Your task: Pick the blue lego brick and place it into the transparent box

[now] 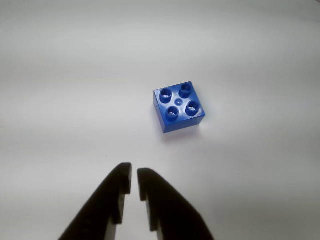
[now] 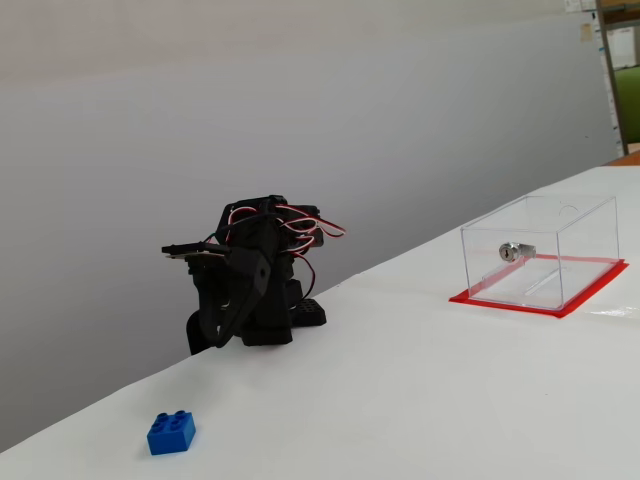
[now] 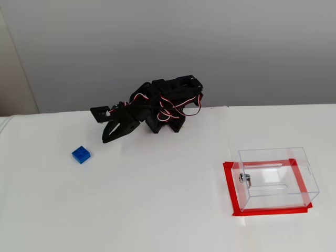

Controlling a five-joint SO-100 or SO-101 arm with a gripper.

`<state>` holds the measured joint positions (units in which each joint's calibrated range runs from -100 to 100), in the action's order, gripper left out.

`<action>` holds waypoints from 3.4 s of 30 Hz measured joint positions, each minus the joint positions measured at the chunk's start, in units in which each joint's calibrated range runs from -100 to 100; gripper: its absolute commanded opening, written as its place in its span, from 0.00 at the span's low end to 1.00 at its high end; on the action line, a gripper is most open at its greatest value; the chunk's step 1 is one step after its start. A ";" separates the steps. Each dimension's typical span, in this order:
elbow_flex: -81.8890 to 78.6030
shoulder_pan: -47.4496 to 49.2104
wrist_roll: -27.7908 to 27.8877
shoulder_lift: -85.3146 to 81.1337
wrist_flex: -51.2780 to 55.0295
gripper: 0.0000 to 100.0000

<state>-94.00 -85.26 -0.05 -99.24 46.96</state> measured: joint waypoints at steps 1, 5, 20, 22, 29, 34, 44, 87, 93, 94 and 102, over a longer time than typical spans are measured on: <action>0.00 0.00 0.00 0.00 0.00 0.01; 0.00 0.00 0.00 0.00 0.00 0.01; 1.85 0.00 0.00 0.08 5.57 0.01; 2.74 0.00 0.00 1.52 5.74 0.01; 10.86 0.00 0.00 13.36 5.74 0.01; 18.62 0.00 0.05 23.26 6.17 0.01; 38.75 0.00 0.29 48.54 6.17 0.01; 69.02 -3.42 11.24 89.39 1.03 0.25; 69.46 0.43 11.24 91.92 -1.89 0.32; 69.46 0.64 11.24 91.92 -2.23 0.33; 66.81 2.56 11.24 91.84 -8.23 0.32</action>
<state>-27.18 -82.69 11.19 -7.40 38.73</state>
